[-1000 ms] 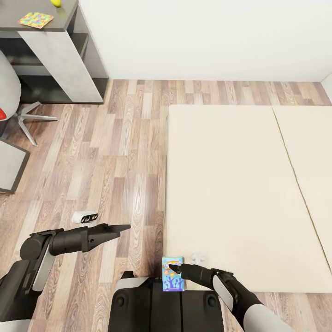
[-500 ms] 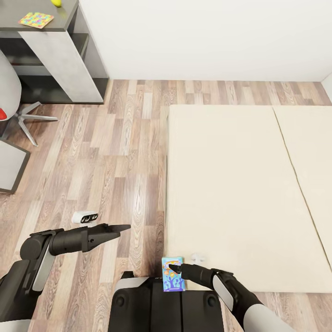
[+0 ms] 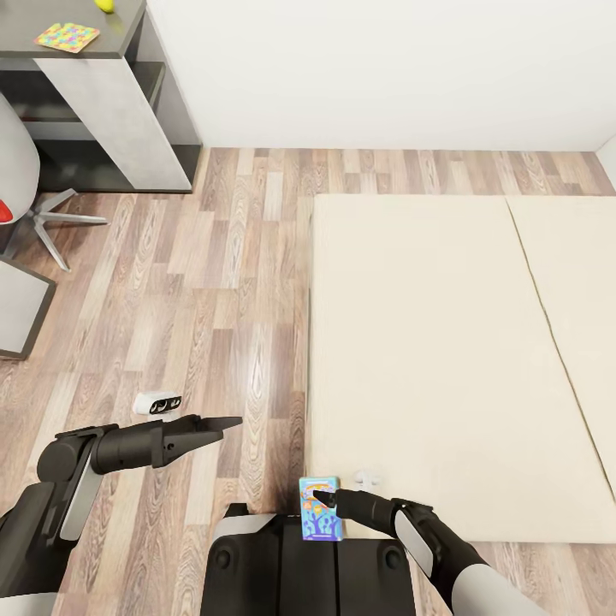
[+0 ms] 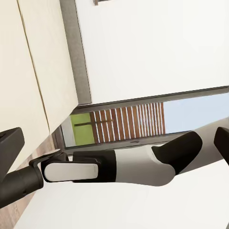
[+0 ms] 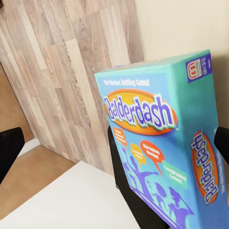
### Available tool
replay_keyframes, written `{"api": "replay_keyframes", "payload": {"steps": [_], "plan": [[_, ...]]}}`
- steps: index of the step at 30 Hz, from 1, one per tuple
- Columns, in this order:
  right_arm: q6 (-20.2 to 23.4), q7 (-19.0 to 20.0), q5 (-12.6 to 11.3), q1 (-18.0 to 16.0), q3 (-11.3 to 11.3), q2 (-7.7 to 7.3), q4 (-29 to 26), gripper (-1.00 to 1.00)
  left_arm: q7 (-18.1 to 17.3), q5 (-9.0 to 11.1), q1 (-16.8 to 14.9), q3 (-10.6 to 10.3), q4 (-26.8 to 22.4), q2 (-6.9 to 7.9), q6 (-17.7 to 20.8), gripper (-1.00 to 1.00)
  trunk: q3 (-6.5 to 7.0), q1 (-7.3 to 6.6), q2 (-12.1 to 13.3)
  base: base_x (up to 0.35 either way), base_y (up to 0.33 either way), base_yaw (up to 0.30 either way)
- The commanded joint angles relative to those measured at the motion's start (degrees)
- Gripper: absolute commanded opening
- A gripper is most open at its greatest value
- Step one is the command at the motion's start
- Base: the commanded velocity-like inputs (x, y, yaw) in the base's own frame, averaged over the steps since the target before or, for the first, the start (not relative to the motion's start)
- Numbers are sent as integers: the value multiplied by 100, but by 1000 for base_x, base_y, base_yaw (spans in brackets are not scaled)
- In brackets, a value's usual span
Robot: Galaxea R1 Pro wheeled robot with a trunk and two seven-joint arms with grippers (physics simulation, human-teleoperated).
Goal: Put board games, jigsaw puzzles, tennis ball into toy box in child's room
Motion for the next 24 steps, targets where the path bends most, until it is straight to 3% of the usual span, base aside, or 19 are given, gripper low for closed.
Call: {"api": "replay_keyframes", "payload": {"steps": [1,24], "plan": [[42,-4,-56,-2,15,-3,-5,100,-21,-3,-1,0,-2,1,61,100,-6,3,-8,0,0,0],[42,-4,-64,0,15,-14,-14,100,-21,-9,-1,0,-2,-1,61,100,-6,3,-8,0,0,0]]}}
